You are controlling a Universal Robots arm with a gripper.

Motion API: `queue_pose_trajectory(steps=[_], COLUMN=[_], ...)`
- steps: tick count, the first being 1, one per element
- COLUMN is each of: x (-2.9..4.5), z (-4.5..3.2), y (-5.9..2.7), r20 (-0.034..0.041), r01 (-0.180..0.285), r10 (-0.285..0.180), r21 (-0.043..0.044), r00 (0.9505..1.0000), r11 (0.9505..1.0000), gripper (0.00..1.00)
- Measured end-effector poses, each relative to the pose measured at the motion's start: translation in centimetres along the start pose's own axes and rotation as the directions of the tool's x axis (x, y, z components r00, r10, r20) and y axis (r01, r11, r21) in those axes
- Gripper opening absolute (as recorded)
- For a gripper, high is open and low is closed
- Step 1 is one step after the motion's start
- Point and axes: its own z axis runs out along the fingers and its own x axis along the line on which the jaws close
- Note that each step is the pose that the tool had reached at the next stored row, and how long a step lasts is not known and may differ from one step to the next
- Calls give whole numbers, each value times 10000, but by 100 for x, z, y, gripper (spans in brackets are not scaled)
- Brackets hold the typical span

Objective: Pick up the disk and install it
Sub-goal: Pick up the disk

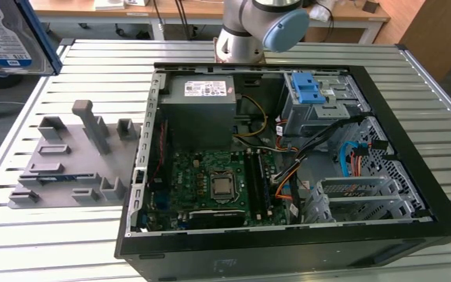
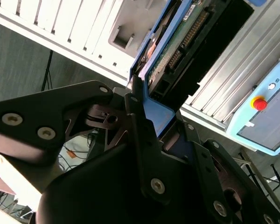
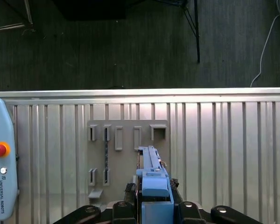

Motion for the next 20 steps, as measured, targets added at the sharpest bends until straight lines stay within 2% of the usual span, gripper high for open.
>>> queue_pose_trajectory(steps=[6, 12, 13, 20], x=[96, 152, 206, 298], z=[-1, -1, -1, -2], y=[-57, -177, -234, -300], r20=[22, 24, 24, 25], r01=[0, -1, -1, 0], r10=[0, 1, 1, 0], r21=[-3, -20, -24, -23], r00=[10000, 10000, 10000, 10000], r11=[10000, 10000, 10000, 10000], gripper=[37, 37, 37, 37])
